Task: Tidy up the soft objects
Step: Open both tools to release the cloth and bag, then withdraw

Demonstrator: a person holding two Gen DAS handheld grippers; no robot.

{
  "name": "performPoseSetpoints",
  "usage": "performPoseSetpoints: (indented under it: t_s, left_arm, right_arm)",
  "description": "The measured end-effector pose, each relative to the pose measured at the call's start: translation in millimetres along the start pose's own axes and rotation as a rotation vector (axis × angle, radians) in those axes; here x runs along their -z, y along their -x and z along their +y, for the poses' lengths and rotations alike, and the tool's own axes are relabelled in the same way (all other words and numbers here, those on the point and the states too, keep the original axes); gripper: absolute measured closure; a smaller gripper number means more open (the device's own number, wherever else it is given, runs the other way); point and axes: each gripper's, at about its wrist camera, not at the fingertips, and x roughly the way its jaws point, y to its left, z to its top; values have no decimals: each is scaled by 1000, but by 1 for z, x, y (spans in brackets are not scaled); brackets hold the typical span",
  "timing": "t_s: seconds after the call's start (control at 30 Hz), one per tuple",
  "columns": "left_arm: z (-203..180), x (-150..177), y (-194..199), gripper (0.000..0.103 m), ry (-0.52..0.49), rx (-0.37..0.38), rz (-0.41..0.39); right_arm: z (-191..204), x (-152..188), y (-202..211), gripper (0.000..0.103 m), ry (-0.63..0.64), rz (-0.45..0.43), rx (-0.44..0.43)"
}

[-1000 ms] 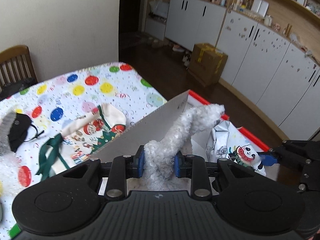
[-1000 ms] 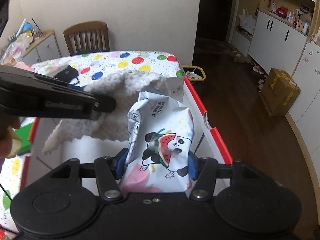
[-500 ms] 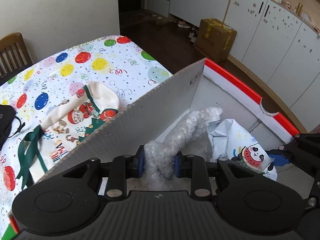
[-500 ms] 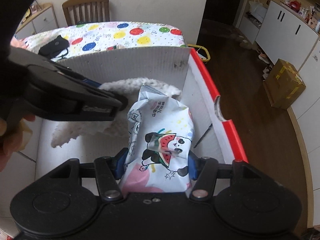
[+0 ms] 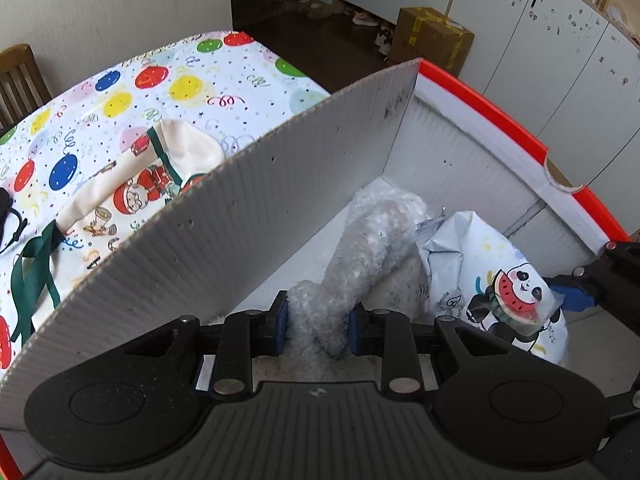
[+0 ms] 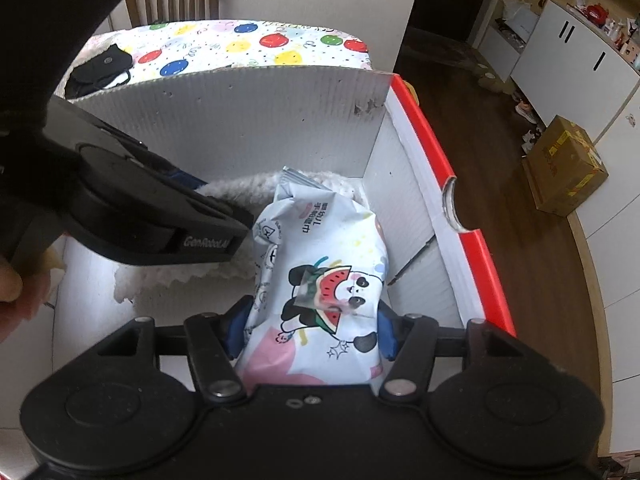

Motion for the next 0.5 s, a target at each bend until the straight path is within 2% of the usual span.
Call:
performPoseSetpoints:
  t_s: [0.07,0.13,0.17,0.2,0.23,0.5]
  left_arm:
    - [0,1,-2,75,1,-2,9]
    - [0,2,-3,68,2,2,17]
    - [0,1,-4,62,1,0,20]
    - [-1,2,-4,46,2,-4,20]
    - [-1,2,-4,39,4,-7,23]
    - [-4,1,4,36,-5,-13,2]
  right_arm:
    - [0,0,0,42,0,2,-3]
    - [1,-2,-1,41,1,3,-2]
    - [1,-2,-1,40,1,4,-6]
    - [1,-2,-1,40,0,4,-7]
    - [0,-2,0,40,-4,0,-5]
    - [-6,-3,18,26,-56,-46,-39]
